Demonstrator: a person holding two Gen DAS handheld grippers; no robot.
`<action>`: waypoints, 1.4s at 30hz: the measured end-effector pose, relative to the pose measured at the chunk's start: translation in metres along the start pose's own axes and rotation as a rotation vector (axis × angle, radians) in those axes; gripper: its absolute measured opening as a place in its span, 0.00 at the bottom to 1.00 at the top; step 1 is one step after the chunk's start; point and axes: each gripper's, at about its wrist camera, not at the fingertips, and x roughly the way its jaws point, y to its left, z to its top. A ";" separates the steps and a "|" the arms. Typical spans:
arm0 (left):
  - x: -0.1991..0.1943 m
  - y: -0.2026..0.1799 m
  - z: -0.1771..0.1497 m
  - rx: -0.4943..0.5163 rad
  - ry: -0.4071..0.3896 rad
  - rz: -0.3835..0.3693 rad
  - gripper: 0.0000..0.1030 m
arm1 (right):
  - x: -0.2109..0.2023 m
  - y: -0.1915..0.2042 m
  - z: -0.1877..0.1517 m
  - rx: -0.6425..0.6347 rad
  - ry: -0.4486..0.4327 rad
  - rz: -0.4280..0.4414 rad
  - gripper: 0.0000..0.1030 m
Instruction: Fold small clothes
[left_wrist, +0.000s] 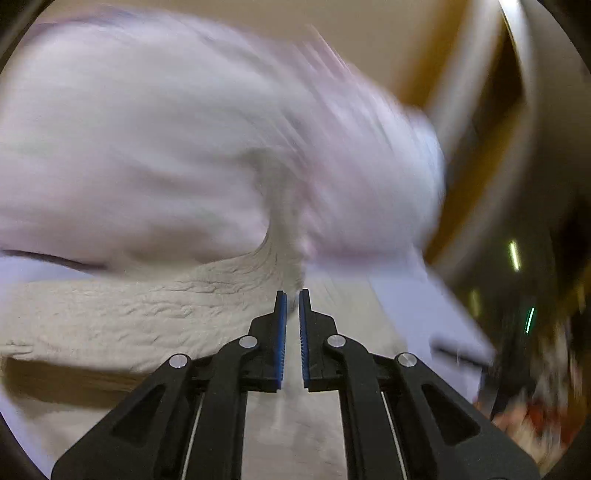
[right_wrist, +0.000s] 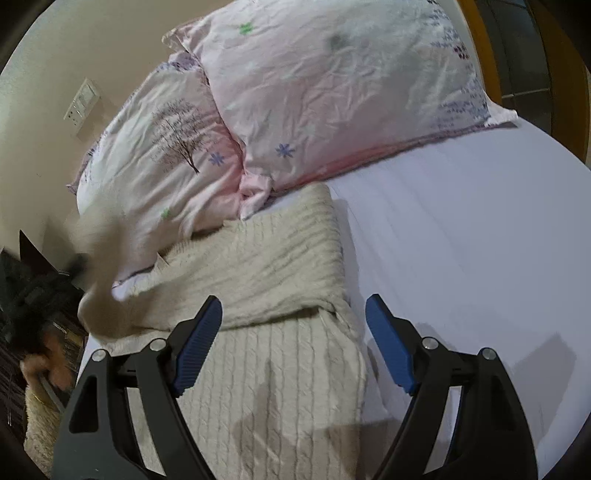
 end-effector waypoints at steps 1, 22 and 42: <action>0.024 -0.017 -0.012 0.047 0.088 -0.018 0.05 | -0.002 -0.002 -0.001 0.005 0.006 0.003 0.78; -0.277 0.101 -0.266 -0.470 -0.119 -0.083 0.77 | -0.105 -0.048 -0.163 -0.005 0.367 0.447 0.80; -0.217 0.082 -0.248 -0.512 -0.095 -0.234 0.06 | -0.094 0.006 -0.103 -0.054 0.155 0.753 0.06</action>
